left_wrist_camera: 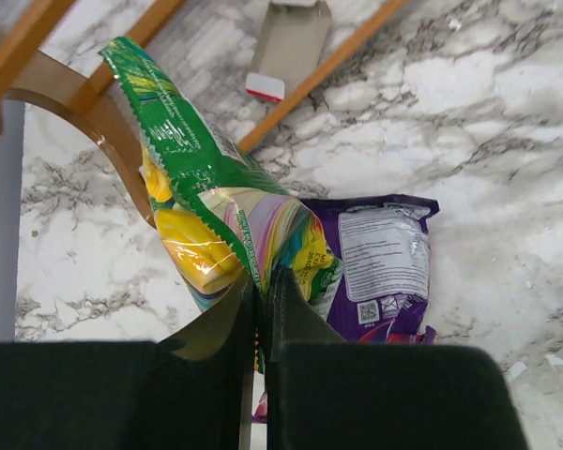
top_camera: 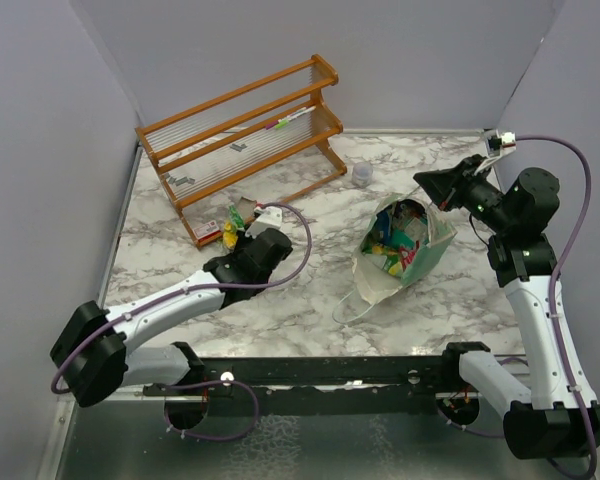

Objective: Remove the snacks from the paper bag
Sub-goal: Place the snack at the center of the board.

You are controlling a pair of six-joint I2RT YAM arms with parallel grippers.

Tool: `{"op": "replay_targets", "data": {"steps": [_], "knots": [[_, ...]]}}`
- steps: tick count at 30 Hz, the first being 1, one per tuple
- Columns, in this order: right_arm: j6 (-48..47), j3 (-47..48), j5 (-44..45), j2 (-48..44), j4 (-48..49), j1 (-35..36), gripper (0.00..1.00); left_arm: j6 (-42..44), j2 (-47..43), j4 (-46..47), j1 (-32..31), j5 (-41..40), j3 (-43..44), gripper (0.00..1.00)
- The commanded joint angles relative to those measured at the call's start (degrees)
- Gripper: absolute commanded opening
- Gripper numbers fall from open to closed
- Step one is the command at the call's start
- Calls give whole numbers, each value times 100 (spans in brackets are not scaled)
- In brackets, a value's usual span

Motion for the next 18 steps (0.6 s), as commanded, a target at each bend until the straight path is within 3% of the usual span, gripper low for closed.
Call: {"op": "replay_targets", "data": {"steps": [1, 4, 7, 13, 15, 18], "knots": [[-78, -9, 118, -109, 222, 26, 2, -419, 506, -118, 11, 145, -6, 0], [-90, -40, 126, -130, 254, 26, 2, -646, 785, 201, 17, 839, -98, 3], [-109, -32, 138, -150, 229, 26, 2, -772, 896, 349, 22, 1116, -177, 19], [-143, -40, 143, -163, 198, 26, 2, -753, 793, -100, 22, 1237, 291, 40], [-133, -40, 142, -160, 214, 26, 2, -668, 540, -190, 20, 1451, 564, 54], [-112, -53, 121, -152, 249, 26, 2, -511, -7, 172, 23, 1926, 757, 84]]}}
